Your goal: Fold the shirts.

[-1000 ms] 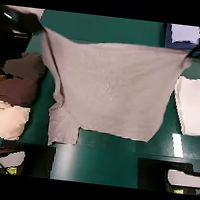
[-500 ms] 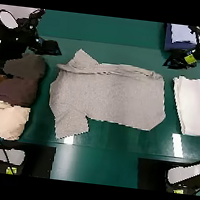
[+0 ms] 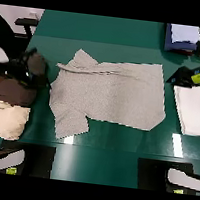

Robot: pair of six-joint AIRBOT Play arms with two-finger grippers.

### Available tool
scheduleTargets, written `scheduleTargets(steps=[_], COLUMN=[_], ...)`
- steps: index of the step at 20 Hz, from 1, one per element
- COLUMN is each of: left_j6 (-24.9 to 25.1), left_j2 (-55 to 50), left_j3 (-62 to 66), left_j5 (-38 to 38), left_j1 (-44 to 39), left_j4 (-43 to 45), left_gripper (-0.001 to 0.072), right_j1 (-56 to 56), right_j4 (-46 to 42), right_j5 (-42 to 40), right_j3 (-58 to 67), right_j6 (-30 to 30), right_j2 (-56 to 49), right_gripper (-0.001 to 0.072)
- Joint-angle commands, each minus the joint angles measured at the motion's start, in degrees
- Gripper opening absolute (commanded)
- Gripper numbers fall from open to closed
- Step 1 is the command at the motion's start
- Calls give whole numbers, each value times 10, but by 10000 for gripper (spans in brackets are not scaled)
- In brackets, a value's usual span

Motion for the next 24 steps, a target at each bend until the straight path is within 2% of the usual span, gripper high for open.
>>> scheduleTargets(steps=[1, 6, 7, 8, 10, 11, 13, 14, 15, 19, 21, 22, 24], left_j6=[1, 47, 47, 50, 55, 55, 55, 56, 56, 56, 56, 56, 56], left_j2=[38, 38, 38, 38, 38, 38, 38, 38, 39, 50, 50, 50, 51], left_j3=[-141, -208, -211, -211, -211, -210, -198, -188, -178, -154, -151, -151, -148], left_j5=[47, 148, 148, 142, 141, 140, 123, 111, 100, 96, 91, 88, 79], left_j1=[3, 3, 3, 3, 3, 3, 3, 3, 3, 3, 3, 3, 3], left_j4=[-16, -120, -123, -124, -128, -133, -134, -133, -133, -133, -133, -133, -133], left_gripper=[642, 641, 597, 414, 201, 33, 20, 20, 20, 20, 20, 20, 20], right_j1=[-2, -5, -12, -18, -46, -66, -106, -122, -130, -95, -49, -27, 14], right_j4=[3, 1, 0, -2, -3, -3, -3, -3, -2, 20, 33, 33, 30], right_j5=[-48, -47, -48, -52, -64, -63, -55, -50, -47, -102, -130, -141, -155], right_j3=[-114, -167, -178, -192, -237, -264, -317, -344, -366, -446, -457, -453, -430], right_j6=[-5, -5, -5, -5, -5, -5, -5, -5, -5, -5, -5, -5, -5], right_j2=[71, 105, 113, 122, 141, 147, 147, 141, 132, 92, 69, 57, 44], right_gripper=[375, 375, 375, 375, 375, 375, 394, 479, 515, 497, 427, 425, 184])
